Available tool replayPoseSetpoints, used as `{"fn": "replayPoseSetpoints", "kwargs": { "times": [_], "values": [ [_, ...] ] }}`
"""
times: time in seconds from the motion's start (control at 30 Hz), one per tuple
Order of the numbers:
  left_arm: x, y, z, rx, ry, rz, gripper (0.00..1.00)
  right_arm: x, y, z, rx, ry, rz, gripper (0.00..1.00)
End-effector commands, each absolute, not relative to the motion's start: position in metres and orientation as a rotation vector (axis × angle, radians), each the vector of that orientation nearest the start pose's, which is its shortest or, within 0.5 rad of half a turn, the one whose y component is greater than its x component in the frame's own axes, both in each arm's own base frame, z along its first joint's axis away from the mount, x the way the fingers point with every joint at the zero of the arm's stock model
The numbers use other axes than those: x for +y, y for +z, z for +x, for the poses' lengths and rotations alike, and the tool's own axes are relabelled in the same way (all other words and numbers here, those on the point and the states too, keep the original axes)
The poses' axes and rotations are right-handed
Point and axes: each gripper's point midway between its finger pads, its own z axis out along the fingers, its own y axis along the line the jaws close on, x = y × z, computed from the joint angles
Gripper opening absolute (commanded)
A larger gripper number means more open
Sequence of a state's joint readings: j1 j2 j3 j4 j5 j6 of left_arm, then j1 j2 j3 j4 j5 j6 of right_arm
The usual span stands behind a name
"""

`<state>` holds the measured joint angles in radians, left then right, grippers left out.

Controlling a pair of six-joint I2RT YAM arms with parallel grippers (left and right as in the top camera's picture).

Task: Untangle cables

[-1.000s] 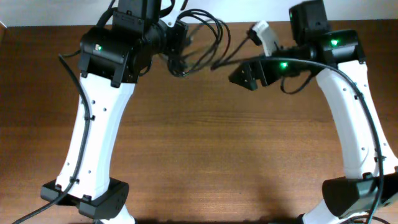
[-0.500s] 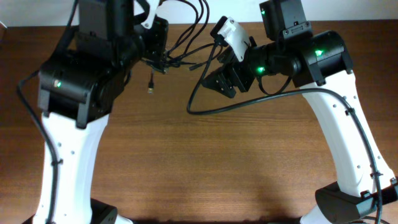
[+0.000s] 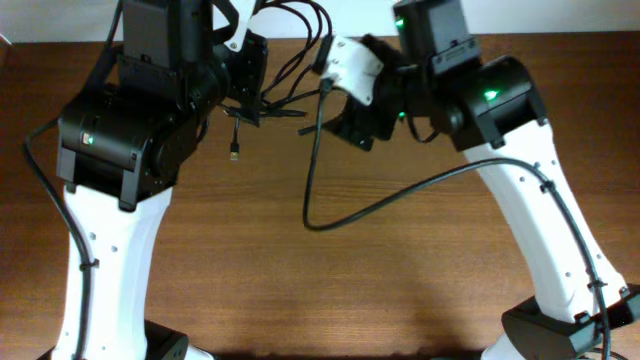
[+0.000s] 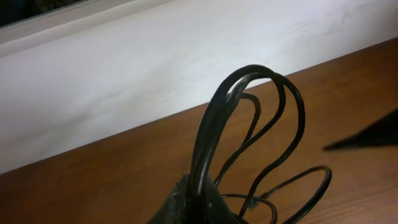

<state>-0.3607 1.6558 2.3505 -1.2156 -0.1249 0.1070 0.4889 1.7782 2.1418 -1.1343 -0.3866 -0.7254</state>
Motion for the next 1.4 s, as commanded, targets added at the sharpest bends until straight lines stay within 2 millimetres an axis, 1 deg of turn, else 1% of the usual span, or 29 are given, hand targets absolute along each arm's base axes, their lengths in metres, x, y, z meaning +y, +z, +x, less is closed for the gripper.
{"fn": "replayPoseSetpoints", "kwargs": {
  "times": [0.0, 0.1, 0.13, 0.2, 0.27, 0.33, 0.37, 0.43, 0.47, 0.5, 0.53, 0.57, 0.6, 0.63, 0.67, 0.7, 0.77, 0.8, 0.83, 0.87, 0.9, 0.93, 1.03, 1.07, 1.13, 1.17, 1.27, 1.3, 1.37],
  "values": [
    [-0.117, 0.471, 0.38, 2.013, -0.025, 0.372, 0.06, 0.285, 0.35, 0.363, 1.733, 0.282, -1.513, 0.82],
    [-0.115, 0.477, 0.375, 2.0, -0.027, 0.368, 0.06, 0.289, 0.326, 0.367, 1.792, 0.287, -1.546, 0.82],
    [-0.114, 0.479, 0.372, 1.993, -0.028, 0.366, 0.06, 0.29, 0.321, 0.368, 1.807, 0.292, -1.55, 0.7],
    [-0.113, 0.484, 0.368, 1.98, -0.03, 0.362, 0.06, 0.291, 0.319, 0.368, 1.812, 0.294, -1.554, 0.04],
    [-0.109, 0.487, 0.365, 1.973, -0.02, 0.353, 0.05, 0.29, 0.322, 0.367, 1.815, 0.297, -1.539, 0.04],
    [-0.098, 0.487, 0.367, 1.981, 0.045, 0.314, 0.05, 0.282, 0.329, 0.368, 1.843, 0.272, -1.493, 0.04],
    [-0.089, 0.486, 0.368, 1.99, 0.09, 0.284, 0.02, 0.274, 0.333, 0.37, 1.865, 0.259, -1.456, 0.04],
    [-0.064, 0.488, 0.364, 1.999, 0.164, 0.211, 0.0, 0.246, 0.35, 0.376, 1.904, 0.241, -1.351, 0.04],
    [-0.045, 0.492, 0.361, 1.993, 0.2, 0.119, 0.0, 0.227, 0.36, 0.381, 1.931, 0.229, -1.271, 0.04],
    [-0.022, 0.499, 0.356, 1.977, 0.246, 0.034, 0.04, 0.203, 0.37, 0.387, 1.959, 0.211, -1.178, 0.04],
    [-0.007, 0.503, 0.351, 1.966, 0.277, -0.011, 0.06, 0.182, 0.38, 0.392, 1.978, 0.196, -1.093, 0.04],
    [0.013, 0.508, 0.344, 1.953, 0.317, -0.071, 0.06, 0.151, 0.392, 0.398, 2.003, 0.172, -0.975, 0.04],
    [0.034, 0.513, 0.336, 1.941, 0.357, -0.131, 0.05, 0.112, 0.405, 0.404, 2.028, 0.137, -0.819, 0.04],
    [0.058, 0.517, 0.325, 1.927, 0.401, -0.202, 0.06, 0.067, 0.419, 0.408, 2.044, 0.094, -0.648, 0.04],
    [0.078, 0.521, 0.314, 1.914, 0.44, -0.265, 0.06, 0.032, 0.429, 0.408, 2.049, 0.068, -0.513, 0.04],
    [0.095, 0.523, 0.305, 1.9, 0.47, -0.329, 0.06, -0.023, 0.44, 0.403, 2.051, 0.042, -0.307, 0.04],
    [0.124, 0.527, 0.288, 1.868, 0.511, -0.461, 0.05, -0.099, 0.449, 0.386, 2.042, 0.022, -0.018, 0.04],
    [0.133, 0.527, 0.283, 1.862, 0.529, -0.494, 0.06, -0.136, 0.451, 0.374, 2.026, 0.017, 0.138, 0.04],
    [0.135, 0.526, 0.284, 1.863, 0.514, -0.499, 0.05, -0.156, 0.452, 0.365, 2.012, 0.032, 0.191, 0.04],
    [0.129, 0.525, 0.288, 1.872, 0.465, -0.467, 0.05, -0.159, 0.455, 0.36, 1.994, 0.081, 0.188, 0.04],
    [0.12, 0.524, 0.294, 1.882, 0.408, -0.427, 0.04, -0.157, 0.459, 0.357, 1.972, 0.142, 0.167, 0.04],
    [0.117, 0.523, 0.296, 1.887, 0.39, -0.415, 0.04, -0.156, 0.459, 0.357, 1.97, 0.151, 0.167, 0.04],
    [0.113, 0.521, 0.3, 1.895, 0.36, -0.393, 0.03, -0.147, 0.454, 0.365, 2.001, 0.11, 0.179, 0.04],
    [0.112, 0.521, 0.3, 1.895, 0.359, -0.392, 0.03, -0.146, 0.45, 0.369, 2.021, 0.052, 0.193, 0.04],
    [0.112, 0.521, 0.3, 1.896, 0.359, -0.392, 0.04, -0.158, 0.446, 0.375, 2.028, -0.025, 0.279, 0.04],
    [0.112, 0.521, 0.3, 1.896, 0.359, -0.392, 0.04, -0.165, 0.441, 0.383, 2.03, -0.03, 0.291, 0.04],
    [0.11, 0.521, 0.301, 1.897, 0.346, -0.384, 0.03, -0.176, 0.407, 0.402, 2.109, 0.006, 0.326, 0.04],
    [0.106, 0.521, 0.303, 1.901, 0.318, -0.364, 0.04, -0.179, 0.384, 0.41, 2.174, 0.038, 0.35, 0.04],
    [0.104, 0.521, 0.303, 1.902, 0.309, -0.357, 0.05, -0.176, 0.349, 0.421, 2.27, 0.096, 0.367, 0.04]
  ]
}}
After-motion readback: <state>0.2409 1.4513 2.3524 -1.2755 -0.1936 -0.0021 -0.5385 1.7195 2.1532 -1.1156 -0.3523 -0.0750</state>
